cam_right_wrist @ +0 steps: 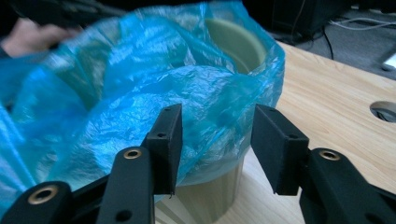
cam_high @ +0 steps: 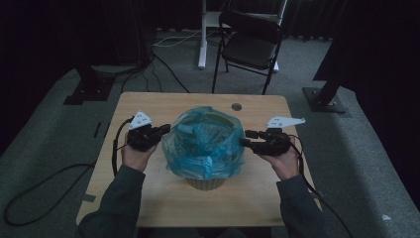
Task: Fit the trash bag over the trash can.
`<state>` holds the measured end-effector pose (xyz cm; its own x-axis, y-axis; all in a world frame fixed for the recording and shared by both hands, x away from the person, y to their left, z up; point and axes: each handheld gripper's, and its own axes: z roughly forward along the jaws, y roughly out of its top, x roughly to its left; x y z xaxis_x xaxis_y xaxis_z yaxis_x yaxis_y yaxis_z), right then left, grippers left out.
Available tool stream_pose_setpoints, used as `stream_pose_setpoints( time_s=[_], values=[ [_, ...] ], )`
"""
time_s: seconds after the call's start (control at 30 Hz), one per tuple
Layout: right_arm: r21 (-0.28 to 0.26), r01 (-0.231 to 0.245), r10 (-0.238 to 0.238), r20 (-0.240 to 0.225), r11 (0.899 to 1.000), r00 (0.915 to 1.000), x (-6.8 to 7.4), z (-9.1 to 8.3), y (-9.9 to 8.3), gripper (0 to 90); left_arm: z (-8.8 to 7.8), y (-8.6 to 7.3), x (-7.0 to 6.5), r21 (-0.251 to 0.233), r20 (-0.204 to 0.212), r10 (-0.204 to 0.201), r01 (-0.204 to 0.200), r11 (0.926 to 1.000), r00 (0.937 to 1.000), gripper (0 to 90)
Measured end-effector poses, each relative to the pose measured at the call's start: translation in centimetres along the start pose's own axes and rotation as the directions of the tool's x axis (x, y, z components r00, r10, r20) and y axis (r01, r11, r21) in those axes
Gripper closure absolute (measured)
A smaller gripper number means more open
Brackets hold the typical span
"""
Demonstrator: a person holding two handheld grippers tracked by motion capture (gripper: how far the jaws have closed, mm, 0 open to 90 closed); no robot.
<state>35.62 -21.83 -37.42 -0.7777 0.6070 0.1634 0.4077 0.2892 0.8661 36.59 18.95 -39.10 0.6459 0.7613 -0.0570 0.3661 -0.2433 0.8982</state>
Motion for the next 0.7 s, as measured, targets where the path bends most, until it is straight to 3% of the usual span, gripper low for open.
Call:
stream_pose_setpoints(
  time_s=[0.07,0.17,0.2,0.37,0.53,0.7],
  values=[
    [0.015,0.011,-0.011,0.006,1.0,0.9999,0.1,0.2,0.0,60.5,0.0,0.0,-0.1,0.0,0.002,0.003,-0.003,1.0,1.0,89.7],
    [-0.004,0.015,-0.015,0.005,1.0,0.9999,0.1,-0.1,0.0,80.2,-0.1,0.1,-0.4,-0.004,0.005,0.012,-0.012,0.9999,0.9999,89.7],
    [-0.006,0.016,-0.016,0.008,1.0,0.9998,0.1,-0.2,0.0,82.5,0.0,0.0,-0.4,-0.001,0.003,0.014,-0.014,0.9999,0.9999,89.8],
    [-0.012,0.013,-0.013,0.028,1.0,0.9995,-0.2,-0.7,-0.3,85.7,0.2,-0.2,-0.4,0.013,-0.008,0.017,-0.017,0.9998,0.9998,89.8],
    [0.003,-0.018,0.018,0.009,1.0,0.9998,-0.8,-1.1,-1.7,84.7,0.4,-0.9,0.0,0.035,-0.023,0.003,-0.002,0.9994,0.9997,89.8],
    [0.035,-0.027,0.027,-0.012,0.999,0.9996,-1.1,-1.1,-2.7,89.1,0.4,-1.4,0.5,0.05,-0.033,-0.008,0.01,0.9987,0.9994,89.8]
  ],
)
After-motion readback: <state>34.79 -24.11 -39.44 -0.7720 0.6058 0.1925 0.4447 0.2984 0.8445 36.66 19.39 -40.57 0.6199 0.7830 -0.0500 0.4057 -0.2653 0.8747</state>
